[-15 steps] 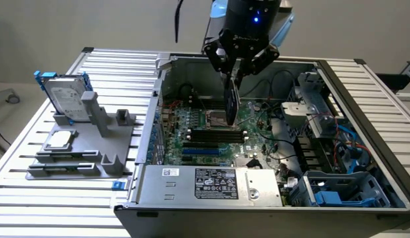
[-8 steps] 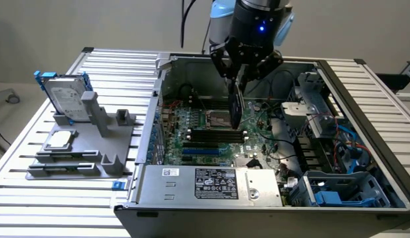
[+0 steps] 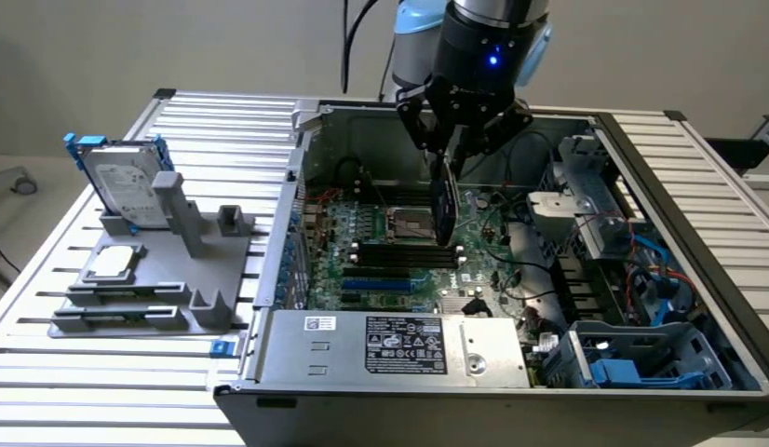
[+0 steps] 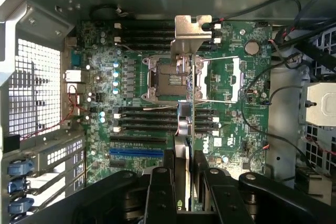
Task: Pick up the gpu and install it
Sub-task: 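Pick up the gpu and move the gpu toward the slot, then insert the gpu into the slot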
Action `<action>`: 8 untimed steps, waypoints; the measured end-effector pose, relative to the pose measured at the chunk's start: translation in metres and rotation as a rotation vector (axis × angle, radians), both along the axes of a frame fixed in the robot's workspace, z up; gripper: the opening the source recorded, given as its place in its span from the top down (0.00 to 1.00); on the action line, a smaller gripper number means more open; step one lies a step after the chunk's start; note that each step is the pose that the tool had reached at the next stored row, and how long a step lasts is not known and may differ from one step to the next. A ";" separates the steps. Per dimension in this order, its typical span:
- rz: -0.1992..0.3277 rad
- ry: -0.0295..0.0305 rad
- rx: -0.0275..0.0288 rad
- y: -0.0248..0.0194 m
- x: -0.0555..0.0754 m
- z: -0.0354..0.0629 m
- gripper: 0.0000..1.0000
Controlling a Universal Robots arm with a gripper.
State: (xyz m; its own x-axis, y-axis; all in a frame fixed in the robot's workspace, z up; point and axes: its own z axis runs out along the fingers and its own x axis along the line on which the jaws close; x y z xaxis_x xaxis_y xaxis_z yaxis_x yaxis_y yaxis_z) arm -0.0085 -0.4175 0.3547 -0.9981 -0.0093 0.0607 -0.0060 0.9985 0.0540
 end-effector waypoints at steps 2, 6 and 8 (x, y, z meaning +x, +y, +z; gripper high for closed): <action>0.000 -0.0001 0.0001 0.0000 0.000 -0.0001 0.73; 0.000 0.0000 0.0001 0.0000 0.000 -0.0001 0.73; 0.000 0.0000 0.0001 0.0000 0.000 -0.0001 0.73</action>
State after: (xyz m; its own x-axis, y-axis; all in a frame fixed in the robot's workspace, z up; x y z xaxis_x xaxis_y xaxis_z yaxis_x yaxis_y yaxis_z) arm -0.0085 -0.4175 0.3547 -0.9981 -0.0093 0.0607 -0.0060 0.9985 0.0541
